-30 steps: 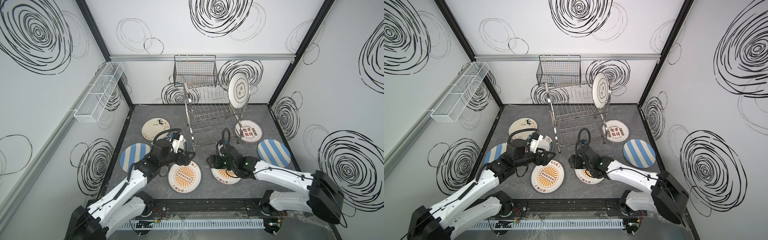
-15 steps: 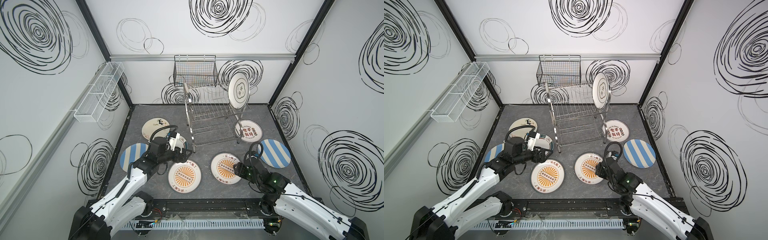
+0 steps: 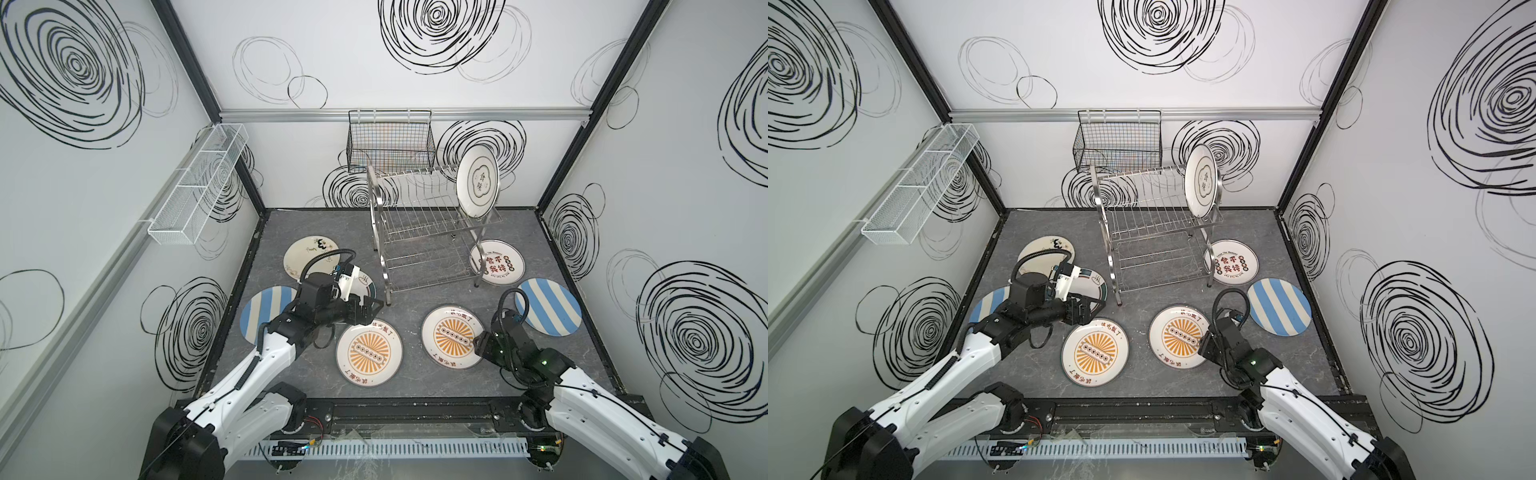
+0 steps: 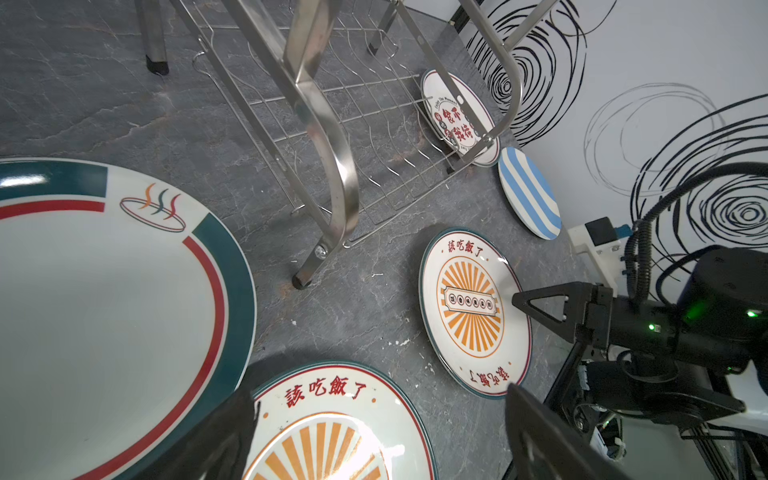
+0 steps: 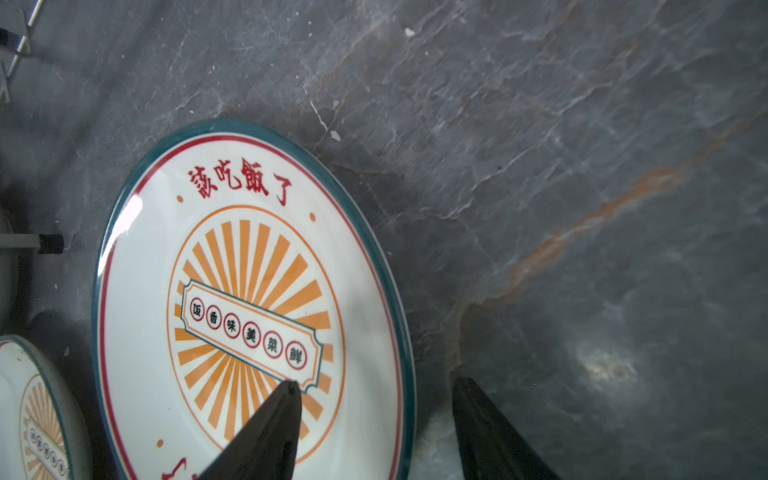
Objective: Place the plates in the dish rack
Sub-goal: 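Pinch the sunburst plate rim with the right gripper and tilt it upright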
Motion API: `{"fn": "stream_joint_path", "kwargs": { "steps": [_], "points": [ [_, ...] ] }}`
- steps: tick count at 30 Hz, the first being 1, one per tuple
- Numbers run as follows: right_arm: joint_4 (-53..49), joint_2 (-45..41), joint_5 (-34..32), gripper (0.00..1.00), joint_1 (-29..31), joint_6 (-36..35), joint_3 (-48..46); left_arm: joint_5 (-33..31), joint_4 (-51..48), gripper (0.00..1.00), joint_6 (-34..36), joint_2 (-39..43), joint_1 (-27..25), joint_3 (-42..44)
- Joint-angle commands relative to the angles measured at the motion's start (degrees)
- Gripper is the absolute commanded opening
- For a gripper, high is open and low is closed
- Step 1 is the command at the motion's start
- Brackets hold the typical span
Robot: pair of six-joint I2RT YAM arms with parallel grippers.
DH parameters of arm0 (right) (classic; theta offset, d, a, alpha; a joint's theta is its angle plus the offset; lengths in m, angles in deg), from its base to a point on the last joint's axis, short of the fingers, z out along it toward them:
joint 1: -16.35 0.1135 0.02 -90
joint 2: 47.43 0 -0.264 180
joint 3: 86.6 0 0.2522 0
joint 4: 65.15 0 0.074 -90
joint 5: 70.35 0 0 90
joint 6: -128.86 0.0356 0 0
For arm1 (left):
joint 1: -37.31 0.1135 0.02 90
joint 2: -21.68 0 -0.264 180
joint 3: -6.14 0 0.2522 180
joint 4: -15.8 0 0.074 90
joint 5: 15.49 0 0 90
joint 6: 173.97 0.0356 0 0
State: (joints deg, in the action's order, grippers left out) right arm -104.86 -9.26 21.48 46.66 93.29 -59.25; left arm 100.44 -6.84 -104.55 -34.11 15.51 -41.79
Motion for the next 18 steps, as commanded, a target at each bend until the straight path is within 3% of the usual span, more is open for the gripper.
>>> {"fn": "stream_joint_path", "kwargs": {
  "steps": [1, 14, 18],
  "points": [
    [3.49, -0.58, 4.13, 0.55, -2.90, -2.89, -1.33, 0.87, 1.94, 0.96, 1.15, 0.15, 0.59, -1.52],
    [6.82, 1.16, 9.11, 0.45, -8.49, -6.09, -3.86, 0.97, 1.94, 0.96, 1.17, -0.20, 0.82, -1.60],
    [6.54, 1.27, 9.97, 0.34, -9.32, -6.68, -3.97, 1.10, 1.99, 0.96, 1.21, -0.22, 0.94, -1.60]
  ]
}}
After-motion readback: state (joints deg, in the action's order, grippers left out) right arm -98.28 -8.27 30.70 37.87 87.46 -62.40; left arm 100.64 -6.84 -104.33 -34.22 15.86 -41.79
